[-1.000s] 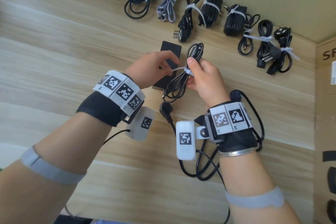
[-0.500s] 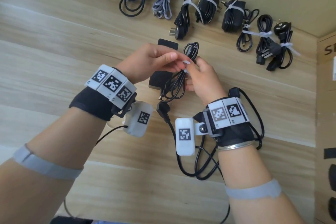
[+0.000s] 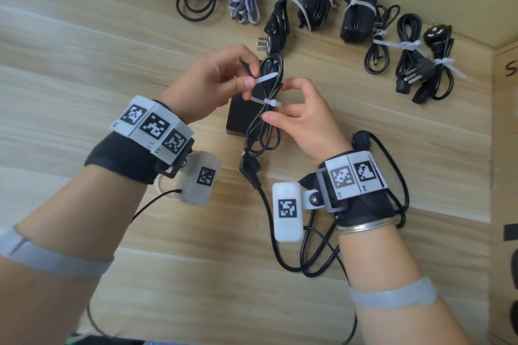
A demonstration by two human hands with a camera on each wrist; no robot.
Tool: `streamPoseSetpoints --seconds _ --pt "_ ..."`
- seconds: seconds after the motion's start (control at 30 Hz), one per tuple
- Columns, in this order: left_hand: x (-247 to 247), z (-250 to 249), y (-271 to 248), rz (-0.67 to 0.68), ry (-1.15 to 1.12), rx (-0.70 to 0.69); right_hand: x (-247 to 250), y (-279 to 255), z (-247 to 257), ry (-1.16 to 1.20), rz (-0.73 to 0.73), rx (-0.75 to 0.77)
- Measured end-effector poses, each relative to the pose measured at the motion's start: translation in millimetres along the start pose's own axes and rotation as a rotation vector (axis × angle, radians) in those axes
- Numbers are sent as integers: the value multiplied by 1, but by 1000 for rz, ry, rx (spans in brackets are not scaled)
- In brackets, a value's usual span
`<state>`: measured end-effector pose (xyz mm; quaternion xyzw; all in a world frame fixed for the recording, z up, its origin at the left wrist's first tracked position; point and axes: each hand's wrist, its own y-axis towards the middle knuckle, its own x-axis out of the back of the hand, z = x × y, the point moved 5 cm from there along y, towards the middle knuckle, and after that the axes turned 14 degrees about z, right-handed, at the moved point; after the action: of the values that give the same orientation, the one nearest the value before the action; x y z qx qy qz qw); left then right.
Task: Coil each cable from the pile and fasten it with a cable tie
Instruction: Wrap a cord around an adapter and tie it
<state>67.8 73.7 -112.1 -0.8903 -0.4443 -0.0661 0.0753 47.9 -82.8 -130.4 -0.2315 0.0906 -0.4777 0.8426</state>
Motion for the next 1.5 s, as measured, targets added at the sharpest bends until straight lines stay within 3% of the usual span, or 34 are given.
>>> streamPoseSetpoints --seconds 0.17,0.27,0.73,1.3,1.5 --pt "6 -3 -4 27 319 56 1 -2 5 -74 -29 -5" --pt "7 -6 -5 -32 475 66 -1 -1 6 -117 -24 -27" --pt "0 -23 6 -21 741 18 -4 2 5 -185 -31 -40" --pt "-17 -10 14 11 722 43 -4 4 6 -221 -43 -37" --pt "-11 -3 6 -183 579 104 -1 3 7 -174 -50 -27"
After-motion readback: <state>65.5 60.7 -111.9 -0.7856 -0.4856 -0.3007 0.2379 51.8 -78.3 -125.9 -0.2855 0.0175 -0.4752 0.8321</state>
